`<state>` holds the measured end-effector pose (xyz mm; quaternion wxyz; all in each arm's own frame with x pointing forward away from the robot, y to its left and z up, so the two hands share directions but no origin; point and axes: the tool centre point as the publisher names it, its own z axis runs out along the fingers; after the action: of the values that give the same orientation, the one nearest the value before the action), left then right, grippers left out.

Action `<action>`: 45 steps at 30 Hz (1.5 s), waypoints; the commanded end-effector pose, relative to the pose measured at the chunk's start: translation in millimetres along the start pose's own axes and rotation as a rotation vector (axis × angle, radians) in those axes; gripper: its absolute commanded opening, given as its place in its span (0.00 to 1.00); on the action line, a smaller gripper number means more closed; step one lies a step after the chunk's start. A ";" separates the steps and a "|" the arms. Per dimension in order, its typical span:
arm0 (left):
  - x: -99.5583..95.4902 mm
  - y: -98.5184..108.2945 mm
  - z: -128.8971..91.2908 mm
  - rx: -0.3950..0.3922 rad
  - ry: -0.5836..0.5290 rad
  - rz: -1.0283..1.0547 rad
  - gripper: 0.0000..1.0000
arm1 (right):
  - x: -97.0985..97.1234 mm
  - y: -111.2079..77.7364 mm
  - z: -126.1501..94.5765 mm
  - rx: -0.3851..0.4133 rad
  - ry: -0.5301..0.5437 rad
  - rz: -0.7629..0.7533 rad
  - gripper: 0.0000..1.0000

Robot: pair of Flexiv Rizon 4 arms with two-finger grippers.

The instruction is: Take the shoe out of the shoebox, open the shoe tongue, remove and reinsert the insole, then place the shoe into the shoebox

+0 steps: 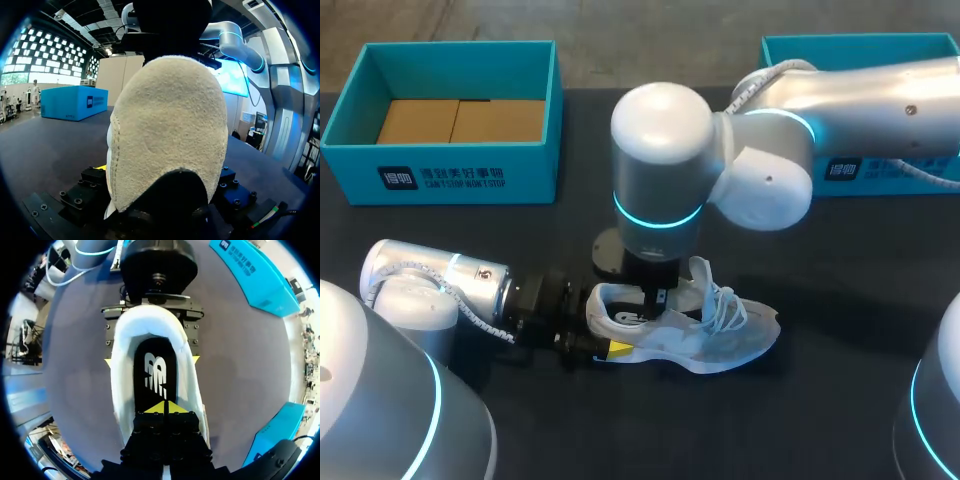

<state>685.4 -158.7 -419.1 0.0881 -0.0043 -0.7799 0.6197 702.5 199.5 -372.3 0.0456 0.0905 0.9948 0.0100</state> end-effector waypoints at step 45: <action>1.1 2.8 1.7 -0.001 0.000 0.000 0.00 | -9.2 -37.6 39.9 -0.047 -0.006 0.053 0.28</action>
<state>685.5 -158.6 -419.1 0.0881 -0.0042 -0.7799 0.6196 704.6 160.3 -402.6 0.0556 0.1165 0.9912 0.0306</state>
